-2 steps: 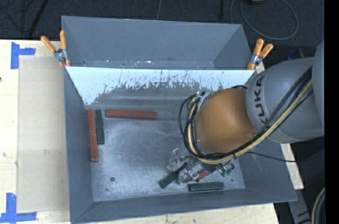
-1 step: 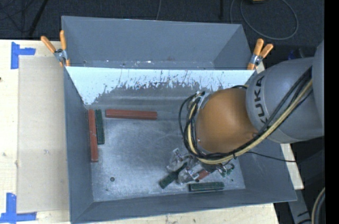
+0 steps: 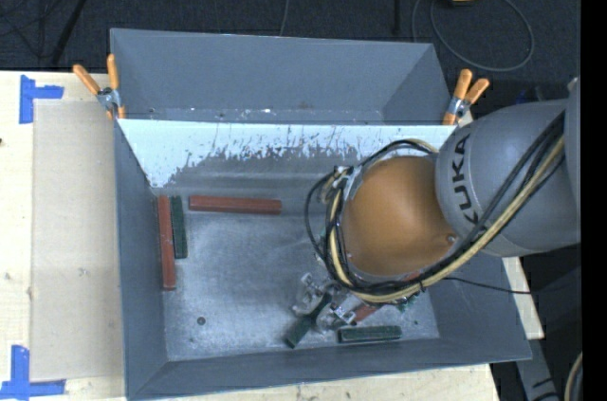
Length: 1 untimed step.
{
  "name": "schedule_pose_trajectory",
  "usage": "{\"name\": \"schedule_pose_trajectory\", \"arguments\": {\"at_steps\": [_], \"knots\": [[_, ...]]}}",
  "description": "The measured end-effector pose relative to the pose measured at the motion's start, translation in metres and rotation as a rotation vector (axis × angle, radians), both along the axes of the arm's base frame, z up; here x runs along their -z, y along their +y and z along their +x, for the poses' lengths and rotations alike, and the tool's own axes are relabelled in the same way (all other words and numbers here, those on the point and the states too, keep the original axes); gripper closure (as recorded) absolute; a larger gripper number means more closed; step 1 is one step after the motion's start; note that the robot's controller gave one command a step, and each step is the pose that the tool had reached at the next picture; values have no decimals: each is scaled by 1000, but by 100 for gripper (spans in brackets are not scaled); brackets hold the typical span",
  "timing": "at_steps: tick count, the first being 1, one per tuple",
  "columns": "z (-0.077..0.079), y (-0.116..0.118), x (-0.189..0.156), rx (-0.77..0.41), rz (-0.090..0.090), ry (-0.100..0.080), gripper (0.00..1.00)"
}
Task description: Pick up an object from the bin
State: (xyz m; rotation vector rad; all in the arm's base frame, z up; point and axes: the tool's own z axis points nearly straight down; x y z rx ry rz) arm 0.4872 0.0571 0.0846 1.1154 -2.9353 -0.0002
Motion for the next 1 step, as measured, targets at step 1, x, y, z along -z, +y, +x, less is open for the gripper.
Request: {"name": "schedule_pose_trajectory", "arguments": {"at_steps": [1], "knots": [[19,-12,-138,16,2,-1,100]]}}
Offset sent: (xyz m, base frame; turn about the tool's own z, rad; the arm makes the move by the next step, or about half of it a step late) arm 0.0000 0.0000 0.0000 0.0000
